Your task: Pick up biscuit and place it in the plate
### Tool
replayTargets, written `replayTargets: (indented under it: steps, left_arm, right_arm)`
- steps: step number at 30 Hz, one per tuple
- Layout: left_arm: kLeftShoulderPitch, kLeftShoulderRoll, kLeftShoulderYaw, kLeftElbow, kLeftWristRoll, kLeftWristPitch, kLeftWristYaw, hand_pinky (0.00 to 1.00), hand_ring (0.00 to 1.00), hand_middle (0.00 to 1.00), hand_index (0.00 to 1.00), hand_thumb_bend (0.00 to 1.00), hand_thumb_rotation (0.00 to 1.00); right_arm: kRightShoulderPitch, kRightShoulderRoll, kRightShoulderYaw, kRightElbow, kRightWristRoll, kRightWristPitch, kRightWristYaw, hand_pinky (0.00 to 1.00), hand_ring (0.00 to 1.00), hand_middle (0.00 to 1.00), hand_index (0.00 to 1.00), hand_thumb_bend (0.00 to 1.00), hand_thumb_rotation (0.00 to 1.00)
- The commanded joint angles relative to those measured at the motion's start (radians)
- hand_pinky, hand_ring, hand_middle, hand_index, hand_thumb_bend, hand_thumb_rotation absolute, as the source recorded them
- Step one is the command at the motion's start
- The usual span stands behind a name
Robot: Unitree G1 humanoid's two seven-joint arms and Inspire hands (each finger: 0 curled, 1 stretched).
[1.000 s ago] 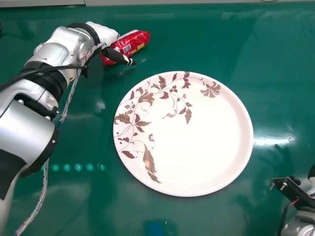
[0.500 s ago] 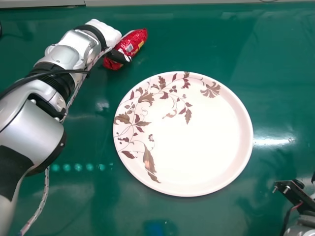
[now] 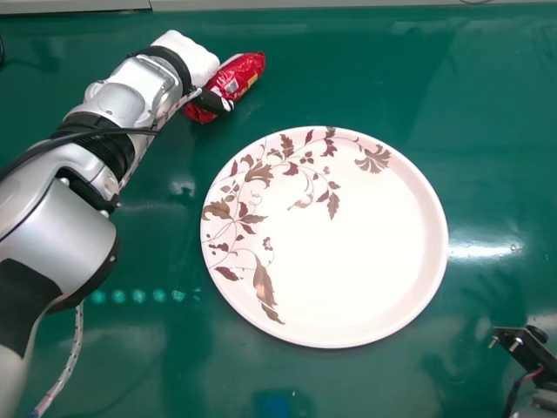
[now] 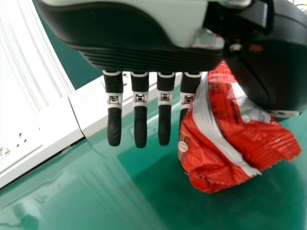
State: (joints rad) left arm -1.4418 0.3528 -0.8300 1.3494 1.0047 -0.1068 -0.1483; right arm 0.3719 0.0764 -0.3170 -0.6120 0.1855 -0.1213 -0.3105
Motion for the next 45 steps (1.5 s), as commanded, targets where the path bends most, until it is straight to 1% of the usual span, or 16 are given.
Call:
replayTargets:
  steps: [1, 2, 4, 7, 11, 13, 14, 15, 17, 19, 25, 27, 31, 38, 43, 45]
  left_arm:
    - [0.004, -0.007, -0.001, -0.001, -0.001, -0.019, 0.010, 0.43, 0.56, 0.65, 0.50, 0.49, 0.05]
    - [0.002, -0.005, 0.000, -0.004, -0.002, -0.022, 0.013, 0.40, 0.53, 0.55, 0.52, 0.49, 0.03]
    - [-0.002, 0.004, 0.012, -0.010, -0.012, -0.031, 0.028, 0.36, 0.49, 0.48, 0.54, 0.50, 0.01]
    - [-0.014, 0.029, 0.035, -0.027, -0.031, -0.066, 0.050, 0.36, 0.51, 0.47, 0.52, 0.51, 0.00]
    - [-0.036, 0.078, 0.088, -0.067, -0.075, -0.124, 0.060, 0.25, 0.37, 0.44, 0.54, 0.50, 0.00]
    - [-0.049, 0.109, 0.107, -0.097, -0.087, -0.155, 0.061, 0.27, 0.45, 0.48, 0.50, 0.50, 0.00]
    - [-0.055, 0.127, 0.119, -0.117, -0.097, -0.174, 0.061, 0.26, 0.43, 0.49, 0.50, 0.50, 0.00]
    - [-0.061, 0.144, 0.132, -0.138, -0.105, -0.189, 0.053, 0.18, 0.31, 0.45, 0.50, 0.50, 0.00]
    - [-0.070, 0.175, 0.155, -0.189, -0.117, -0.207, 0.032, 0.14, 0.25, 0.44, 0.50, 0.50, 0.00]
    - [-0.062, 0.216, 0.187, -0.254, -0.137, -0.253, 0.035, 0.14, 0.34, 0.47, 0.50, 0.49, 0.00]
    - [-0.002, 0.305, 0.289, -0.467, -0.213, -0.300, -0.051, 0.03, 0.39, 0.46, 0.50, 0.49, 0.00]
    - [0.018, 0.322, 0.322, -0.528, -0.252, -0.306, -0.109, 0.04, 0.36, 0.45, 0.50, 0.49, 0.00]
    - [0.075, 0.355, 0.372, -0.679, -0.296, -0.321, -0.176, 0.04, 0.36, 0.46, 0.50, 0.49, 0.00]
    - [0.181, 0.362, 0.428, -0.874, -0.347, -0.408, -0.209, 0.08, 0.38, 0.49, 0.48, 0.49, 0.00]
    - [0.235, 0.355, 0.439, -0.992, -0.348, -0.412, -0.264, 0.11, 0.35, 0.44, 0.51, 0.49, 0.00]
    - [0.262, 0.356, 0.438, -1.003, -0.342, -0.471, -0.230, 0.11, 0.35, 0.44, 0.51, 0.49, 0.00]
  right_arm:
    - [0.013, 0.042, -0.008, 0.000, 0.013, -0.015, -0.001, 0.73, 0.75, 0.74, 0.49, 0.50, 0.14]
    - [0.014, 0.041, -0.009, 0.002, 0.014, -0.017, 0.001, 0.73, 0.76, 0.74, 0.49, 0.50, 0.14]
    - [0.017, 0.040, -0.009, 0.002, 0.012, -0.014, 0.000, 0.74, 0.76, 0.75, 0.49, 0.50, 0.14]
    - [0.020, 0.042, -0.007, 0.001, 0.005, -0.014, -0.002, 0.73, 0.75, 0.75, 0.50, 0.50, 0.14]
    - [0.023, 0.046, -0.001, -0.004, 0.001, -0.010, -0.006, 0.72, 0.75, 0.74, 0.49, 0.50, 0.14]
    - [0.025, 0.048, 0.004, -0.007, -0.001, -0.001, -0.010, 0.73, 0.75, 0.74, 0.49, 0.50, 0.14]
    - [0.025, 0.048, 0.006, -0.009, -0.001, 0.004, -0.012, 0.72, 0.75, 0.75, 0.49, 0.50, 0.14]
    - [0.025, 0.049, 0.009, -0.011, -0.001, 0.009, -0.014, 0.72, 0.75, 0.75, 0.49, 0.50, 0.14]
    - [0.026, 0.045, 0.014, -0.010, -0.010, 0.014, -0.013, 0.70, 0.75, 0.75, 0.49, 0.50, 0.14]
    - [0.027, 0.042, 0.018, -0.011, -0.014, 0.019, -0.011, 0.70, 0.75, 0.76, 0.50, 0.50, 0.14]
    - [0.022, 0.034, 0.022, -0.009, -0.030, 0.034, -0.011, 0.70, 0.76, 0.77, 0.50, 0.50, 0.14]
    - [0.018, 0.035, 0.024, -0.011, -0.036, 0.042, -0.014, 0.71, 0.77, 0.78, 0.68, 0.52, 0.15]
    - [0.008, 0.035, 0.030, -0.013, -0.049, 0.053, -0.016, 0.72, 0.77, 0.78, 0.75, 0.53, 0.18]
    - [0.002, 0.039, 0.040, -0.017, -0.047, 0.057, -0.020, 0.70, 0.76, 0.77, 0.75, 0.54, 0.18]
    - [0.013, 0.045, 0.045, -0.020, -0.045, 0.045, -0.023, 0.70, 0.76, 0.77, 0.75, 0.52, 0.17]
    - [0.017, 0.049, 0.045, -0.016, -0.037, 0.031, -0.021, 0.71, 0.76, 0.77, 0.75, 0.52, 0.16]
